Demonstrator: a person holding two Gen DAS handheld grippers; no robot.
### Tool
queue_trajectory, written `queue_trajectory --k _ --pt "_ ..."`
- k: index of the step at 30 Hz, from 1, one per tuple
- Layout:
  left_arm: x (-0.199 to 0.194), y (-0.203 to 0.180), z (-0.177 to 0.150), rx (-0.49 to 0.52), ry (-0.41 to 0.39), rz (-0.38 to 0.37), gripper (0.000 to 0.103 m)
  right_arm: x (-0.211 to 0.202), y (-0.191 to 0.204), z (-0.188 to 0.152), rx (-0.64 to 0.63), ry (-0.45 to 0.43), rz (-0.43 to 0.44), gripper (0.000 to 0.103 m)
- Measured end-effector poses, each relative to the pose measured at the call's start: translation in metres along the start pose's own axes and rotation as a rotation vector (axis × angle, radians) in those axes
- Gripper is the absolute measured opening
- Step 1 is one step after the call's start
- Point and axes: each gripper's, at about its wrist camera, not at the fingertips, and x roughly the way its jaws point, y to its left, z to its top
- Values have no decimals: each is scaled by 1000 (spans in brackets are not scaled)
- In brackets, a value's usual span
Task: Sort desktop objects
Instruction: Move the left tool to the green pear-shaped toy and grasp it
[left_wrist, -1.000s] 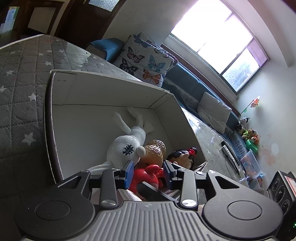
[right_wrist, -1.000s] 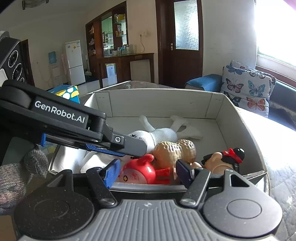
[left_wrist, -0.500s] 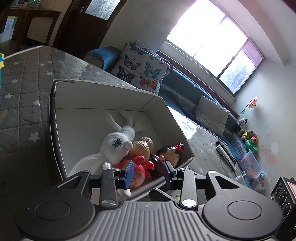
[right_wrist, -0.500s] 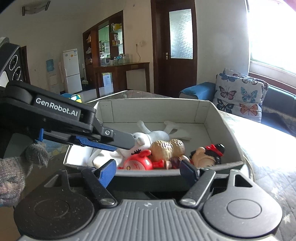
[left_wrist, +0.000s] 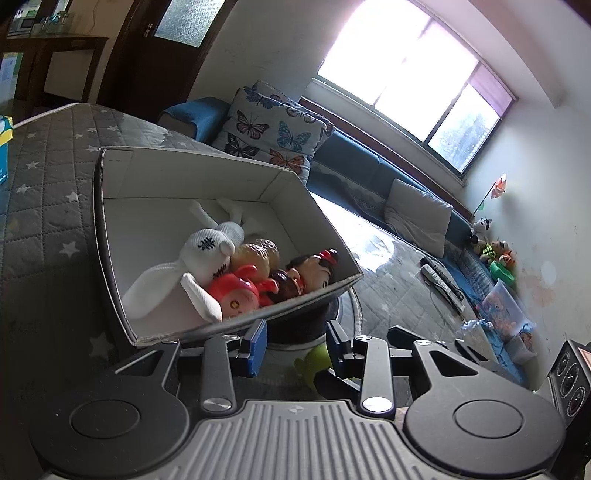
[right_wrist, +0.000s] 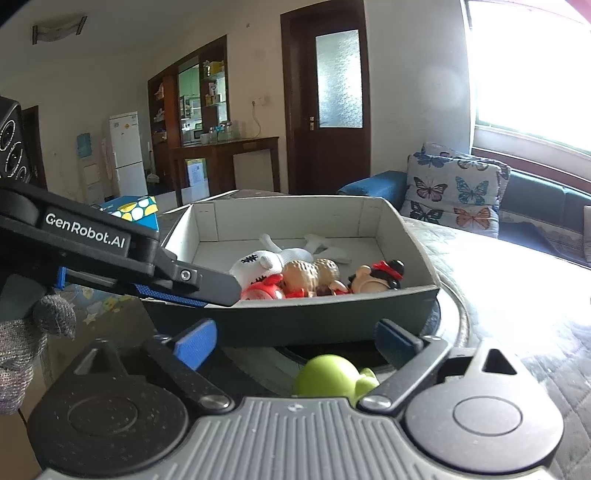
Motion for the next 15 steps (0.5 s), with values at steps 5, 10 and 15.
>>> queue_trajectory --k 5,10,15 --pt "-3 -4 -12 8 6 14 37 -9 3 -12 9 2 -12 99" --pt "-4 -4 -23 7 24 29 37 -13 4 -24 20 16 -30 102" --pt "-2 -6 -33 10 42 41 37 -15 5 -33 40 27 -45 103"
